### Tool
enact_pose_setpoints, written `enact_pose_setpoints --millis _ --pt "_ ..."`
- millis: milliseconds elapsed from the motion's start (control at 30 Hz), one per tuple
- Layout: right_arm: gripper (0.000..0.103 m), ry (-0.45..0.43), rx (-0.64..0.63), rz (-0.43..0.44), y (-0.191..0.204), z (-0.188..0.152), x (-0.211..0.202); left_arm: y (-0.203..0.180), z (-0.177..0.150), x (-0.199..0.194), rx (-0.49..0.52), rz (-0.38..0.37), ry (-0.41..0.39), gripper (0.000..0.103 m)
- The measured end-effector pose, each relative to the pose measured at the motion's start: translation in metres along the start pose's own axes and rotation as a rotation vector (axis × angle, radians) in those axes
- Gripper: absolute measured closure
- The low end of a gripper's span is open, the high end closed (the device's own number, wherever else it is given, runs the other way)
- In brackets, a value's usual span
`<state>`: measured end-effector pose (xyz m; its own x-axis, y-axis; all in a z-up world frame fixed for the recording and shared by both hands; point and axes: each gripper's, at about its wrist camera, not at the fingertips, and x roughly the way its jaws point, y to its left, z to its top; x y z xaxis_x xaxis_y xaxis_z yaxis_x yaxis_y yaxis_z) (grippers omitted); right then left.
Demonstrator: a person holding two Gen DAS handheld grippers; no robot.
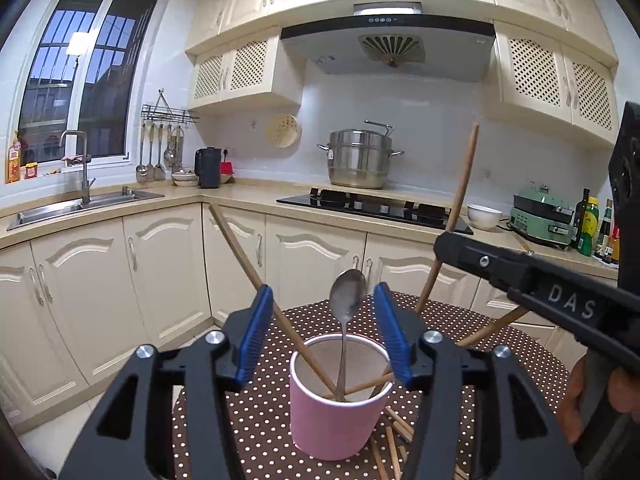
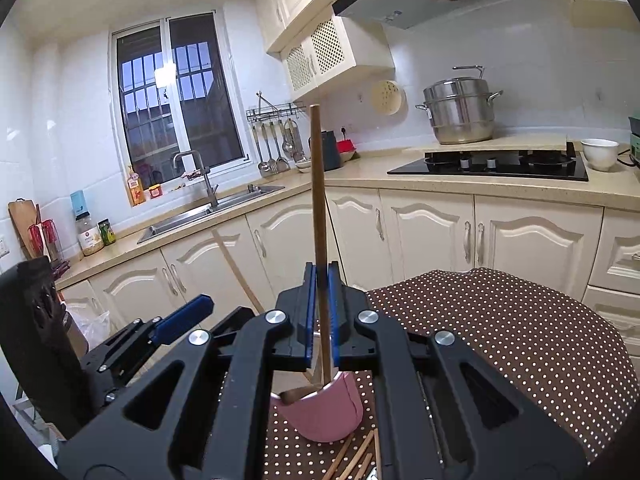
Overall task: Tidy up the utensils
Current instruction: 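Drop the spoon and chopstick into the pink cup from both grippers, then lower both tools to the pile and grasp chopsticks with both grippers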
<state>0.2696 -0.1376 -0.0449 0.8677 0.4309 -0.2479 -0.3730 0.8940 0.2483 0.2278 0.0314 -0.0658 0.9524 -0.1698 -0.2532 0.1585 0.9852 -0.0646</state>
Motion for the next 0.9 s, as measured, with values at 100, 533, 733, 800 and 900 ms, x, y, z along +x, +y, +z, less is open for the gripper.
enact_pose_setpoints --millis 100,533,733,800,900 --pt "0.096 0.016 -0.005 -0.004 0.003 0.0 0.0 0.0 0.001 -0.006 0.004 0.022 0.005 0.048" --pt "0.089 0.053 -0.015 -0.029 0.011 0.001 -0.005 0.009 0.006 -0.023 -0.007 0.057 0.037 0.044" --pt "0.062 0.044 -0.007 -0.032 0.015 0.003 -0.014 0.012 0.009 -0.034 -0.012 0.055 0.039 0.044" --pt "0.061 0.039 -0.006 -0.033 0.016 0.005 -0.017 0.012 0.011 -0.038 -0.012 0.058 0.04 0.044" --pt "0.059 0.028 -0.009 -0.037 0.018 0.008 -0.025 0.011 0.014 -0.044 -0.016 0.055 0.038 0.044"
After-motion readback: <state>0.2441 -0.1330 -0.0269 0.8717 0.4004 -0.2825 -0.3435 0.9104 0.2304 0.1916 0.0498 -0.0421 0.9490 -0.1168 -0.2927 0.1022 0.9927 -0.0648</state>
